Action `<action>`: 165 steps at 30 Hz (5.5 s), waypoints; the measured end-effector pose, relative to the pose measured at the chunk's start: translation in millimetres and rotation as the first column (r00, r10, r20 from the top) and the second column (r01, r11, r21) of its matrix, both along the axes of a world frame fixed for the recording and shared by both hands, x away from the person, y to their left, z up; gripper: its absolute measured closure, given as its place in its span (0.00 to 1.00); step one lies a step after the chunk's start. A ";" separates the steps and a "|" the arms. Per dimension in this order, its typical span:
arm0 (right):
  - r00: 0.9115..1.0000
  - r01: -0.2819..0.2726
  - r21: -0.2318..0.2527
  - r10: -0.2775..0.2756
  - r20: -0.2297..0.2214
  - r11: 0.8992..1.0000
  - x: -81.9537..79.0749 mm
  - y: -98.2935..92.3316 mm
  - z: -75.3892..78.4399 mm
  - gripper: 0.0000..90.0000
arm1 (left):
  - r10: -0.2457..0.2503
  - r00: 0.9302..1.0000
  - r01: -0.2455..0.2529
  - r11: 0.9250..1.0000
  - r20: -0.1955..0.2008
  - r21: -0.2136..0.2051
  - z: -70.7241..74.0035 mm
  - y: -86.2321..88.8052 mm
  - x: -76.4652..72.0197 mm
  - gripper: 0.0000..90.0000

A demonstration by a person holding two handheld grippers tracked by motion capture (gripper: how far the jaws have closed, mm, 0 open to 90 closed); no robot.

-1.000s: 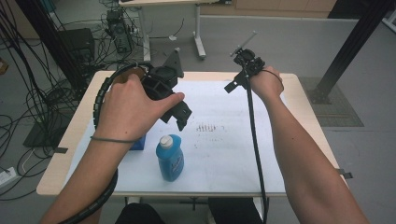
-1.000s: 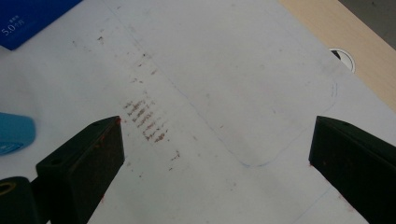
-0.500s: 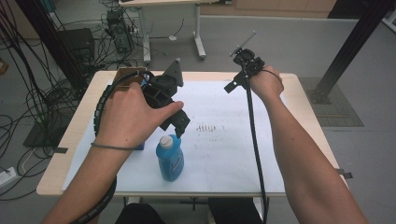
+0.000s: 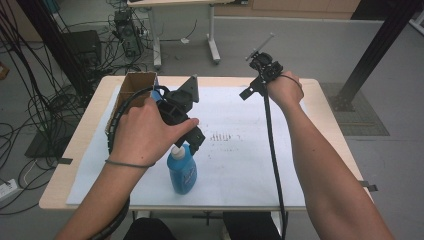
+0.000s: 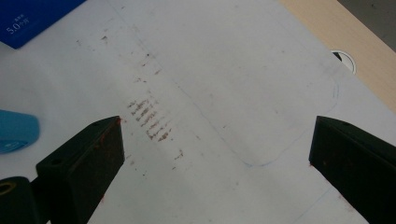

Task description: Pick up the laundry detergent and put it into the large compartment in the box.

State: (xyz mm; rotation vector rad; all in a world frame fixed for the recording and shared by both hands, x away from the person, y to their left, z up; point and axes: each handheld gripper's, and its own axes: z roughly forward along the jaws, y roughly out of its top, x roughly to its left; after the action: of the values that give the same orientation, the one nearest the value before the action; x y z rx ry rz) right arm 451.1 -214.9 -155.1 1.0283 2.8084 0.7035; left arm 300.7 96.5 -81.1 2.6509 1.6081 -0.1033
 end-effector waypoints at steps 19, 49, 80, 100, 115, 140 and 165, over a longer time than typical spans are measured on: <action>1.000 -0.005 0.004 0.005 -0.003 1.000 -0.1 -0.6 -1.8 0.04 | -0.004 1.000 0.004 1.000 -0.012 0.018 -29.7 -5.4 4.1 0.05; 1.000 -0.007 -0.003 0.007 -0.006 1.000 -1.5 -0.1 -3.9 0.04 | -0.012 0.999 0.013 1.000 -0.036 0.028 -58.0 -10.5 6.4 0.06; 1.000 -0.013 -0.016 0.013 0.006 1.000 -4.6 3.0 -0.9 0.04 | -0.009 0.999 0.010 0.999 -0.032 0.034 -56.0 -12.4 3.2 0.05; 0.999 -0.022 -0.030 0.023 0.029 0.999 -7.9 6.1 1.7 0.04 | -0.006 1.000 0.007 0.999 -0.021 0.046 -53.9 -13.4 0.3 0.05; 0.999 -0.023 -0.036 0.025 0.036 0.999 -9.6 7.3 3.6 0.04 | 0.002 1.000 -0.001 0.999 -0.025 0.045 -56.0 -10.9 0.6 0.05; 0.999 -0.024 -0.034 0.025 0.038 0.999 -10.6 6.3 4.1 0.04 | -0.006 1.000 0.008 0.999 -0.030 0.051 -55.9 -14.1 0.9 0.06; 0.999 -0.020 -0.020 0.021 0.027 1.000 -10.0 6.0 2.3 0.04 | -0.007 0.999 0.008 0.999 -0.033 0.049 -56.3 -14.0 1.0 0.06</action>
State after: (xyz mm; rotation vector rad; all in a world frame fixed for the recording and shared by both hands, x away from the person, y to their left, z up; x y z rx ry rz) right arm 441.0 -208.9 -152.8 0.9807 2.8011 0.6843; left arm 301.7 82.5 -137.4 2.7059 1.6316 -0.1097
